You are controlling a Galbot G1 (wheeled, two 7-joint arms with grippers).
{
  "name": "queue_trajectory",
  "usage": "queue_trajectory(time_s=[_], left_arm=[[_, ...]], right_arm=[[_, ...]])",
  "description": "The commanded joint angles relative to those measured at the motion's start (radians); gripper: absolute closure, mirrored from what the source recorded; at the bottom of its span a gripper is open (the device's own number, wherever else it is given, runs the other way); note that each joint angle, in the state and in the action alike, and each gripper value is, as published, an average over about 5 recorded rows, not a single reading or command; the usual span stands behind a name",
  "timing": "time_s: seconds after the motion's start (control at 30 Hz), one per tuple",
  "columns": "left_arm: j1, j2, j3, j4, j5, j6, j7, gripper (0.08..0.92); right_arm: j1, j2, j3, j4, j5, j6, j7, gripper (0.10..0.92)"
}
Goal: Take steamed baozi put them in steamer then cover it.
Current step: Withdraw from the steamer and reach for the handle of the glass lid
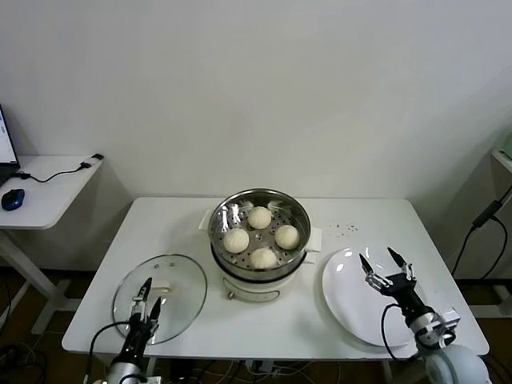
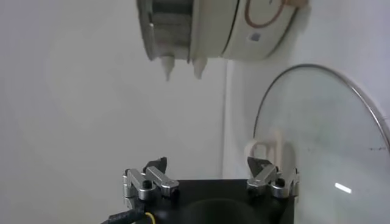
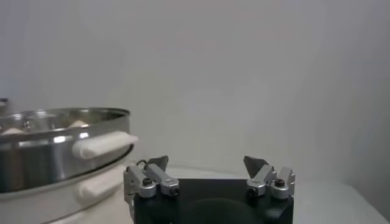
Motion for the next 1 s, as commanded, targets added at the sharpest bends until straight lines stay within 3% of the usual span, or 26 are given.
queue_trajectory(time_s=[0.03, 0.43, 0.8, 1.0], left_arm=[[-0.155, 0.013, 0.071, 0.159, 0.035, 0.167, -0.015, 0.177], [-0.197, 0.028, 0.102, 0.179, 0.030, 0.316, -0.003, 0.177], [-0.212, 0.031, 0.113, 0.193, 0.027, 0.346, 0.007, 0.180], [-0.209, 0.032, 0.117, 0.193, 0.005, 0.322, 0.008, 0.290]], right_arm=[[-0.039, 0.044, 0.036, -0.025, -0.060, 0.000, 0.002, 0.203], [-0.017, 0.075, 0.031, -0.049, -0.097, 0.013, -0.001, 0.203], [-0.005, 0.098, 0.028, -0.067, -0.117, 0.024, -0.007, 0.203], [0.002, 0.105, 0.029, -0.080, -0.133, 0.032, -0.013, 0.203]])
